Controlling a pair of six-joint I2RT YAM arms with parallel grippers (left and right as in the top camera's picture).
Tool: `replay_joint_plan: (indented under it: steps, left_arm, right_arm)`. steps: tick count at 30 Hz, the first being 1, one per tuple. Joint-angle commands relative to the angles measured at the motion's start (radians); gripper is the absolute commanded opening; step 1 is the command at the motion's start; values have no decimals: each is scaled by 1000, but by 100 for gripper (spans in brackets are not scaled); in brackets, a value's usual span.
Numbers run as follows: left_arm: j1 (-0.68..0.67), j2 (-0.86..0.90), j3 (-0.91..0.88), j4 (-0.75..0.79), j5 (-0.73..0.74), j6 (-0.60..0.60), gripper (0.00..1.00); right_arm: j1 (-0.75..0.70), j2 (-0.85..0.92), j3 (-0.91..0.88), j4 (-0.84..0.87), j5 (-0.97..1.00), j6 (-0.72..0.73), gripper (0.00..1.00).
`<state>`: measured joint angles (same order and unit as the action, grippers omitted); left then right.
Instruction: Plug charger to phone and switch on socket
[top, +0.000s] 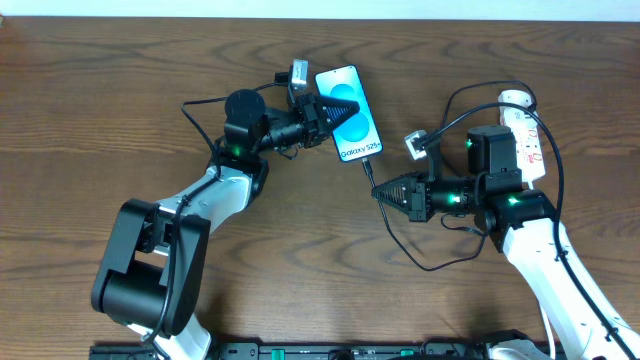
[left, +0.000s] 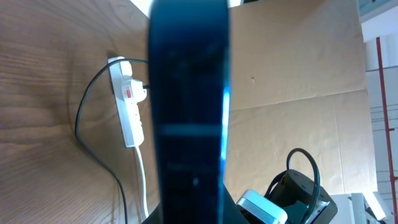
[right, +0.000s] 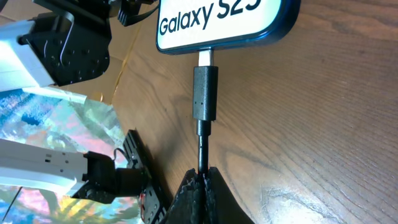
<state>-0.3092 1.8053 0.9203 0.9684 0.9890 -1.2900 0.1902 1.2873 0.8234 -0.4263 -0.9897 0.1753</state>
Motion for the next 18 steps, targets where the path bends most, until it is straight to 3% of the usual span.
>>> replay_joint_plan:
  steps: [1,18]
  left_arm:
    - [-2,-14,26,13,51,-8,7]
    - [-2,-14,26,13,39,-16,7]
  right_arm:
    - [10,-16,1,22,-8,4,1]
    - [60,-16,1,47,18,12,1]
